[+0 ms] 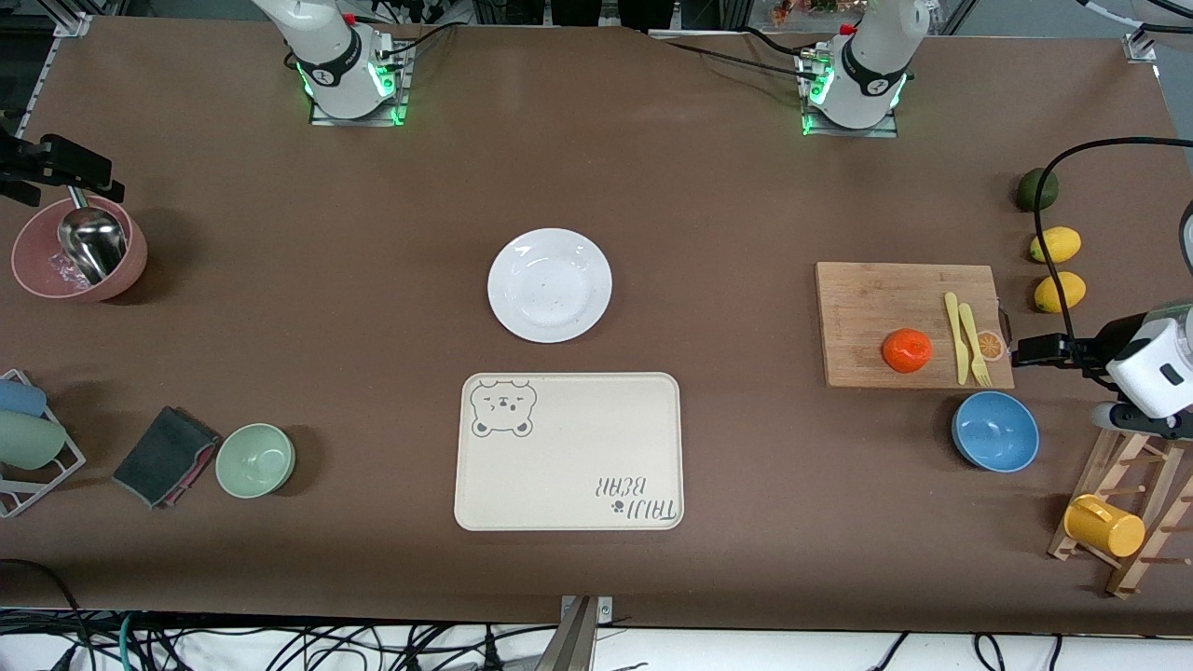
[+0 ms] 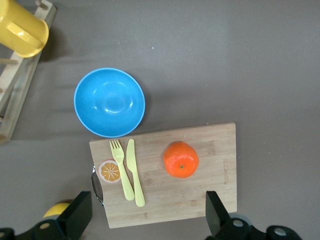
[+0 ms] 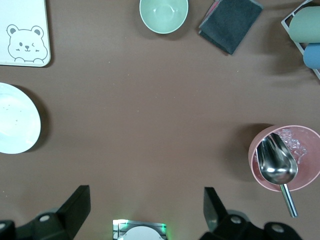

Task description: Place orange and plate with both arms

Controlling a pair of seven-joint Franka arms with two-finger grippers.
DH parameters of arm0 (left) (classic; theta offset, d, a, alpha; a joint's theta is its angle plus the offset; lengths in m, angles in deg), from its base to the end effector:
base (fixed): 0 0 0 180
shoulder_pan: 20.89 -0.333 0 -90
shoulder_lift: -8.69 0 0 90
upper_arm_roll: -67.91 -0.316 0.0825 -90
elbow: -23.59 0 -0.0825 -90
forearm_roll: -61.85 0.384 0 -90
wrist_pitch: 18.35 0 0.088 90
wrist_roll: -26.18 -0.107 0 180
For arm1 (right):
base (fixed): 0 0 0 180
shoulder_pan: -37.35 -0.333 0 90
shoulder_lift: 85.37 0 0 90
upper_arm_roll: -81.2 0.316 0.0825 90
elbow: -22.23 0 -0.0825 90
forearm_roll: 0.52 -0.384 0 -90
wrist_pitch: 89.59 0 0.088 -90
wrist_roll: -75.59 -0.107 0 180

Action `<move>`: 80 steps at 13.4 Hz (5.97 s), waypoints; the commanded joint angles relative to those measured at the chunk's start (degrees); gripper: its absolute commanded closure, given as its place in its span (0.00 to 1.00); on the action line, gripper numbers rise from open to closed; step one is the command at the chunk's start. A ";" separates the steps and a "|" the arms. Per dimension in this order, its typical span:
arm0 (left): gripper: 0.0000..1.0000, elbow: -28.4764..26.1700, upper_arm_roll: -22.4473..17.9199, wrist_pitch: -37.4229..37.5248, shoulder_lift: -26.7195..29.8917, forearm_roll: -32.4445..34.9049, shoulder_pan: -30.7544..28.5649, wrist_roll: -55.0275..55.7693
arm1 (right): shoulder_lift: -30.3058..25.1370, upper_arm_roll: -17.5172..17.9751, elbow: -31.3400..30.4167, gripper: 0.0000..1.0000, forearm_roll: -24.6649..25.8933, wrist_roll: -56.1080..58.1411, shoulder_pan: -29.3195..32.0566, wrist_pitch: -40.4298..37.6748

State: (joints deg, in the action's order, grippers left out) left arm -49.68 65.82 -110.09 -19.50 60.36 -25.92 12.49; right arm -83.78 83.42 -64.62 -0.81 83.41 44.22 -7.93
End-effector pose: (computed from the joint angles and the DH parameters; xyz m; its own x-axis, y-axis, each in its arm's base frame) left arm 0.6790 0.0770 0.4569 0.9799 -0.1167 -0.1618 -0.1103 -0.9927 0.0479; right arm 0.5458 -0.0441 0.6229 0.9916 0.0567 -0.1161 0.0545 -0.9983 -0.0221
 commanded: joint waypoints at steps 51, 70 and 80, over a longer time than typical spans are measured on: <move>0.00 -20.51 -0.19 -5.56 23.18 -1.33 3.36 -0.38 | 0.61 0.60 1.16 0.00 -0.06 0.26 -0.19 0.34; 0.00 -30.96 1.65 -26.28 4.90 -1.51 6.18 0.59 | 0.61 0.60 1.07 0.00 -0.14 0.35 -0.10 0.43; 0.00 -31.59 1.22 -29.29 -1.95 -0.37 5.21 0.59 | 0.34 0.51 0.63 0.00 -0.14 0.26 -0.10 -0.10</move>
State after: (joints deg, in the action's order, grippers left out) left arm -81.25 67.24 -138.64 -20.73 60.05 -20.80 13.15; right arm -83.47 83.86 -64.45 -0.82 83.39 43.95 -7.24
